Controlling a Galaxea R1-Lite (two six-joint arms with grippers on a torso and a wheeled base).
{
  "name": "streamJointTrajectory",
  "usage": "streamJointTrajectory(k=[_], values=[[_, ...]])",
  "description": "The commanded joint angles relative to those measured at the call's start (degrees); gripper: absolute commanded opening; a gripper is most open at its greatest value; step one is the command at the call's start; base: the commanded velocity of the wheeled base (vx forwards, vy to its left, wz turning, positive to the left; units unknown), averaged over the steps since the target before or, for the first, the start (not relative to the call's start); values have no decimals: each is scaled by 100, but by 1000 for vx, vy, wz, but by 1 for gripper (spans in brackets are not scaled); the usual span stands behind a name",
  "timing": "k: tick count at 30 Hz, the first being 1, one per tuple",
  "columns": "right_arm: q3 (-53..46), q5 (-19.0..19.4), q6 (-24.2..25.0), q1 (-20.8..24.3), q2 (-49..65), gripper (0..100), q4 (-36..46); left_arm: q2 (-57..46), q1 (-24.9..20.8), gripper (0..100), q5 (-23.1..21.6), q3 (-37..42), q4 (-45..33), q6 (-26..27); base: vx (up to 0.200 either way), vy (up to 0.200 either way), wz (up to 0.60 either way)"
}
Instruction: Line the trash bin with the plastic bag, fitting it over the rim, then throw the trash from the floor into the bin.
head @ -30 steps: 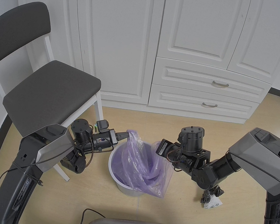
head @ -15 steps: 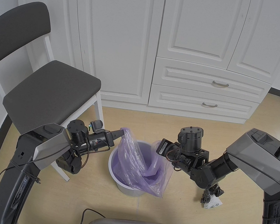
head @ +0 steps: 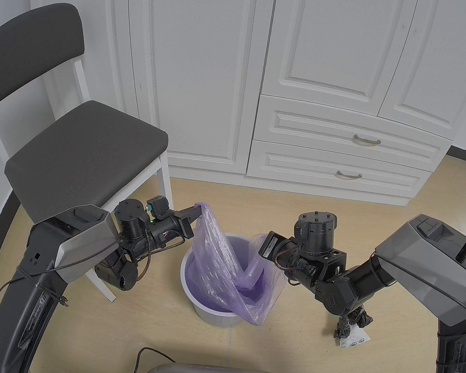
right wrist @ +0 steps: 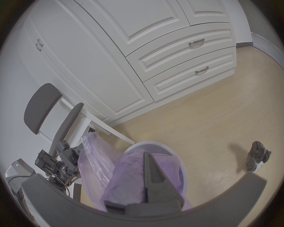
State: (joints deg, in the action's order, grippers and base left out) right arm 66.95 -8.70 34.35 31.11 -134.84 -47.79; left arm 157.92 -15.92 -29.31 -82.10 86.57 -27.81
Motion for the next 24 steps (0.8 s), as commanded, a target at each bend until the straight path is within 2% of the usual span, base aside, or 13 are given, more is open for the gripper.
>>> streamJointTrajectory(k=[1,8,11,12,15,20,24], values=[[46,-52,1,9,28,0,-3,64,-166,0,443,37,-114,372,0,0,0],[99,-167,-8,18,72,0,33,-130,-289,0,1762,142,-500,1348,0,0,0],[116,-219,-25,35,81,0,41,-130,-289,0,2579,168,-518,2113,0,0,0],[125,-281,-60,44,89,0,50,-138,-298,0,3001,230,-500,2429,0,0,0],[160,-369,-95,62,107,0,59,-226,-359,0,3458,423,-430,2631,0,0,0],[187,-413,-122,9,107,0,68,-499,-491,0,3493,968,-500,2587,0,0,0],[380,-413,-139,-70,-51,0,77,-710,-482,0,3265,1408,-667,2552,0,0,0]])
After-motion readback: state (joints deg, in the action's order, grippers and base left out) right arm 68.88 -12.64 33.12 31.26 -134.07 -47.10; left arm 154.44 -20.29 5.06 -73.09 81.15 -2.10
